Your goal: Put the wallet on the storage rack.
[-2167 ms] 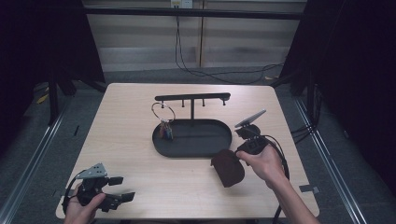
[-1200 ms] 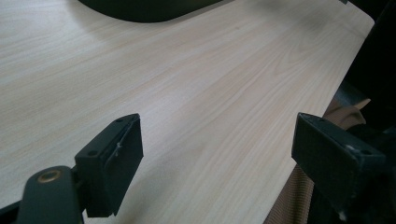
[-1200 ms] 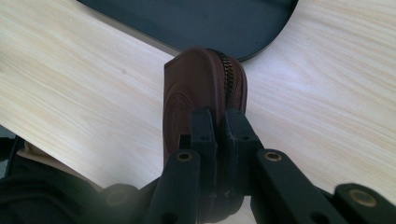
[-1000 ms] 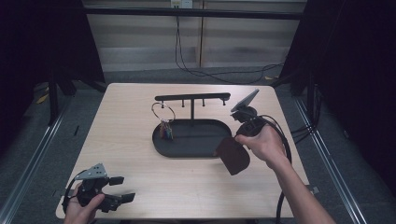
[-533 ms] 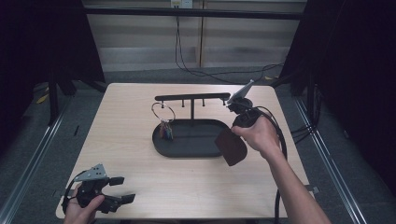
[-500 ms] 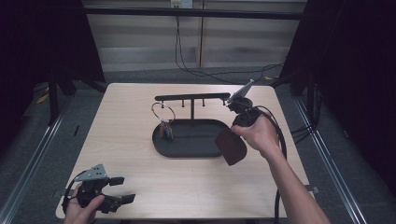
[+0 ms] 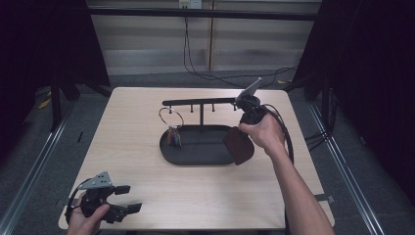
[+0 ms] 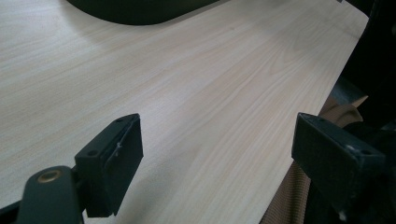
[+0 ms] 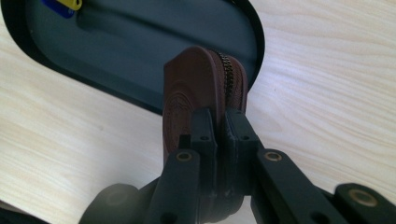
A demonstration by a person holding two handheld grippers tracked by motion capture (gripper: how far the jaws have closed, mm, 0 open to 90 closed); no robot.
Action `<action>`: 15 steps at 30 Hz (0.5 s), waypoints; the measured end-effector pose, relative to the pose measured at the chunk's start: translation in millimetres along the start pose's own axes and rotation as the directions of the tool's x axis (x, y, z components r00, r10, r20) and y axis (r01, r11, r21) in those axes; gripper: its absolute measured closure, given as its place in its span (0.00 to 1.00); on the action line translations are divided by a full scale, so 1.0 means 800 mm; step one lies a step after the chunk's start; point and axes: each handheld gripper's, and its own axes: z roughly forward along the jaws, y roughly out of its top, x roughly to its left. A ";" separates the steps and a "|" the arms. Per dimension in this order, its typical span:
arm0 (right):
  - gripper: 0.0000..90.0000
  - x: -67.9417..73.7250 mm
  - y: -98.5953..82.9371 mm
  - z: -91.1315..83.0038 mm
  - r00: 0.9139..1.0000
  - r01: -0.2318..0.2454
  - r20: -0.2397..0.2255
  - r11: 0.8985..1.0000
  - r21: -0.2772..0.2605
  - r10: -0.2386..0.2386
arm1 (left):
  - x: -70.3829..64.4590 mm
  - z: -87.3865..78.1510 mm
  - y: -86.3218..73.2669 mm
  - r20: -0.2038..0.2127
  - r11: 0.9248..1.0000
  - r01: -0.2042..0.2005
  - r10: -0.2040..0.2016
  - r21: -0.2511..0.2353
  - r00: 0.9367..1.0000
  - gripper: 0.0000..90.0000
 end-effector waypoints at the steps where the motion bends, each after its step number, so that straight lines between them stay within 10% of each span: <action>1: 0.93 -0.001 0.002 0.001 1.000 -0.004 -0.003 1.000 -0.006 0.004 | 0.001 0.000 0.000 0.006 1.000 0.006 -0.006 0.001 1.000 0.18; 15: 0.93 -0.010 0.013 0.006 0.997 -0.062 -0.054 0.996 -0.065 0.058 | 0.001 0.000 0.000 -0.001 1.000 0.006 -0.006 0.003 1.000 0.18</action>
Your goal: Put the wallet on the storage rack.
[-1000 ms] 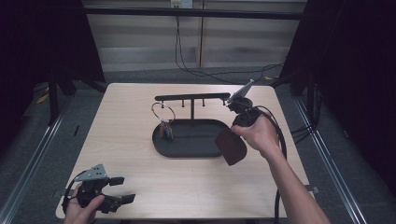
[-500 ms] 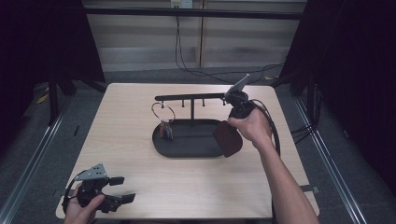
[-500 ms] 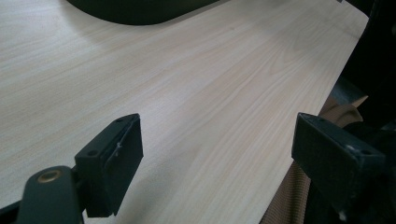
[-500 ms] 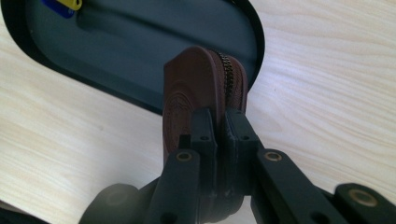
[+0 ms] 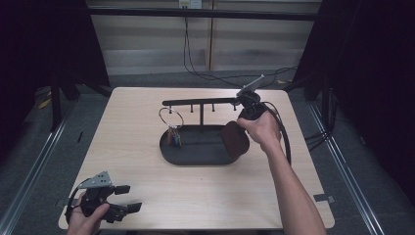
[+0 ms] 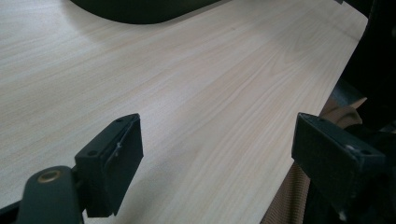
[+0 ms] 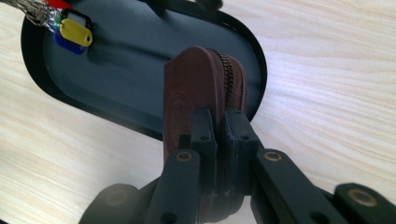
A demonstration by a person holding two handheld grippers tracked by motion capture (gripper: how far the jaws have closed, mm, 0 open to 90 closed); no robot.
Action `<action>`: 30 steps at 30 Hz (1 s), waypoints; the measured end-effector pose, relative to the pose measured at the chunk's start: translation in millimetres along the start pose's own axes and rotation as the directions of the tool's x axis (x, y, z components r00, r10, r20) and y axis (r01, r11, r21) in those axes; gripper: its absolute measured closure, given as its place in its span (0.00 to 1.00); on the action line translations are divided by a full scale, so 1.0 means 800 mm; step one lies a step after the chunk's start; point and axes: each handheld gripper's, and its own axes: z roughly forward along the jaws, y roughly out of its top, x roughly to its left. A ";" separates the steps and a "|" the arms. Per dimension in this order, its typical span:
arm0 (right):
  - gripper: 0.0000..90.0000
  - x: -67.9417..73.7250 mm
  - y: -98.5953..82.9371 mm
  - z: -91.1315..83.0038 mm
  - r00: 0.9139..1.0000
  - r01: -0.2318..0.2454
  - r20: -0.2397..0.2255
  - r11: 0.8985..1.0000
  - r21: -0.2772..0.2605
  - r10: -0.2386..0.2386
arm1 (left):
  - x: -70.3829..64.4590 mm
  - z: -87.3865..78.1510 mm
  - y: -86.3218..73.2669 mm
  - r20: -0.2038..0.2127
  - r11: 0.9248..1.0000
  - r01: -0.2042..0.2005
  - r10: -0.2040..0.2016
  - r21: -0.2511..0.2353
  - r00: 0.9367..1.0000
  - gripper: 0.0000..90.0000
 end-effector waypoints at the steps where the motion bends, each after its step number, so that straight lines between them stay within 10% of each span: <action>1: 0.93 -0.001 0.001 0.001 1.000 -0.004 -0.007 1.000 -0.006 0.004 | 0.000 0.000 0.000 -0.001 1.000 0.001 -0.001 -0.002 1.000 0.18; 30: 0.93 -0.027 0.007 0.055 0.980 -0.131 -0.164 0.988 -0.086 0.116 | 0.000 0.000 0.000 0.004 1.000 0.002 -0.002 0.000 1.000 0.18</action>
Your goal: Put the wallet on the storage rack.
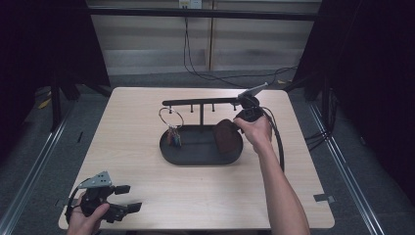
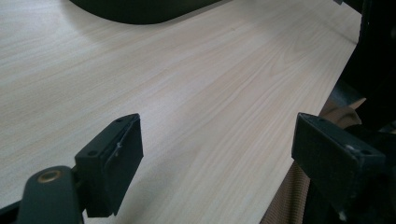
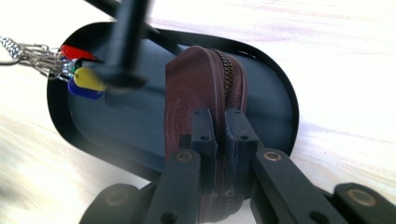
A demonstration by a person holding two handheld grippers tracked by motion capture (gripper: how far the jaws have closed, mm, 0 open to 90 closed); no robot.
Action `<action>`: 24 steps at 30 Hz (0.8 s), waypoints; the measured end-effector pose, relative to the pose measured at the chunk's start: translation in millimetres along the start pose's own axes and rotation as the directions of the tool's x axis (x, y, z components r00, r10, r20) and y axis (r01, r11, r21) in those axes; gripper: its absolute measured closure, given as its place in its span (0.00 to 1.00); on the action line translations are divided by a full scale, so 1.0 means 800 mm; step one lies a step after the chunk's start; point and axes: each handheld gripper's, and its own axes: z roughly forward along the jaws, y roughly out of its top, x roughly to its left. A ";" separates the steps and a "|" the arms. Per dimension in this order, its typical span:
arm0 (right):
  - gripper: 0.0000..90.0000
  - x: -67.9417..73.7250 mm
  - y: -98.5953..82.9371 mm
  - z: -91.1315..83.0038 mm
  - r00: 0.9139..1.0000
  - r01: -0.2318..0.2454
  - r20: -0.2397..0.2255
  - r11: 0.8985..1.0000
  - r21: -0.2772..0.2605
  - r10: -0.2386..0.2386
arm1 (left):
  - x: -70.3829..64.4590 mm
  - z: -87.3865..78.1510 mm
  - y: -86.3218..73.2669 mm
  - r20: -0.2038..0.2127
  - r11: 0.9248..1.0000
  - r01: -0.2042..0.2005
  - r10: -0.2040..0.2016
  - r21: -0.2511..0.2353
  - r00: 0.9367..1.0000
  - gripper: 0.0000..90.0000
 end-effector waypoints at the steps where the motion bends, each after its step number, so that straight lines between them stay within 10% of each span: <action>1: 0.93 -0.001 0.000 0.002 1.000 -0.011 -0.009 1.000 0.002 0.011 | 0.000 0.000 0.000 -0.001 1.000 -0.001 0.001 0.001 1.000 0.18; 24: 0.88 -0.033 -0.023 0.051 0.997 -0.065 -0.049 0.996 -0.063 0.062 | 0.001 0.000 0.000 0.001 1.000 0.000 0.000 0.001 1.000 0.18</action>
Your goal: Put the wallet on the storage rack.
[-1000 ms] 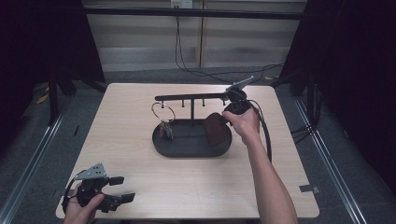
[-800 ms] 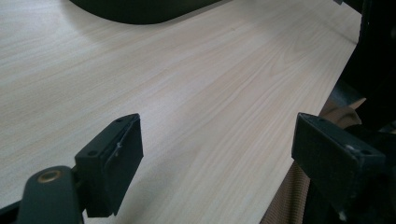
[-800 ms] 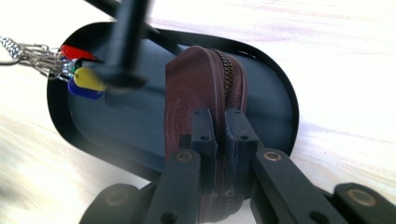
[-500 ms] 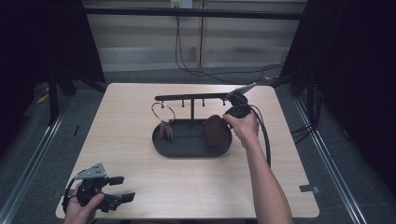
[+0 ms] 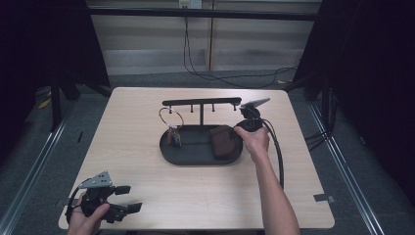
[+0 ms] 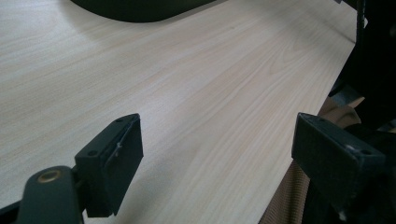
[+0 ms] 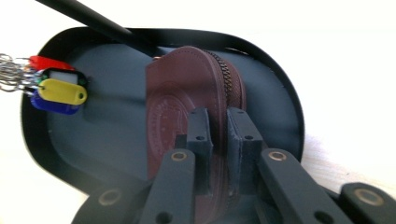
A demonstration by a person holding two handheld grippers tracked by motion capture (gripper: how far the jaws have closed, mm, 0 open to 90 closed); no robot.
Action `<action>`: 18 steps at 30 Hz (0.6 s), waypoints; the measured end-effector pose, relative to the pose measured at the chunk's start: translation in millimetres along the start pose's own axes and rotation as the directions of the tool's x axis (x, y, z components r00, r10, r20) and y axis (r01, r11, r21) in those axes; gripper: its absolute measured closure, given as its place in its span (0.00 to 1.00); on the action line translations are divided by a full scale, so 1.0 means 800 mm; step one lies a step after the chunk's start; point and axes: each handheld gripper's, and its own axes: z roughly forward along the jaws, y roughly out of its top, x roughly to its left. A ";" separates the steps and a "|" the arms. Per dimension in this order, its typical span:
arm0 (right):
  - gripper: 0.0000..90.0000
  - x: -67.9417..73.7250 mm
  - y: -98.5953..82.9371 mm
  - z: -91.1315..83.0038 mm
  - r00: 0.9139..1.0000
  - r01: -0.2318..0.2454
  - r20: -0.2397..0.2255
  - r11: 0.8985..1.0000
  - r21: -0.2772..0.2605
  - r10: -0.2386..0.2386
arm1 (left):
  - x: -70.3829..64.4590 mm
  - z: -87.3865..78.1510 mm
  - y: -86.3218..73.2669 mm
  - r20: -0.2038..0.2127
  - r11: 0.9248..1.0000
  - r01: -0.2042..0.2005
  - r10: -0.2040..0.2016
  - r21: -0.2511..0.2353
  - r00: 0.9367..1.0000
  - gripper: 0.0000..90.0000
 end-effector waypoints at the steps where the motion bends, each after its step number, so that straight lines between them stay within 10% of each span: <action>1: 0.86 0.000 -0.001 0.001 1.000 0.006 0.017 1.000 0.002 -0.006 | 0.000 0.000 0.000 0.000 1.000 0.001 -0.001 0.003 1.000 0.18; 6: 0.66 -0.006 -0.005 0.001 0.999 -0.002 0.043 1.000 -0.010 0.002 | -0.001 0.000 0.000 0.020 1.000 -0.001 0.001 -0.003 1.000 0.18; 18: 0.44 -0.006 -0.014 -0.032 0.995 0.004 -0.097 0.995 -0.105 -0.014 | 0.000 0.001 0.000 0.007 1.000 0.004 -0.004 0.000 1.000 0.18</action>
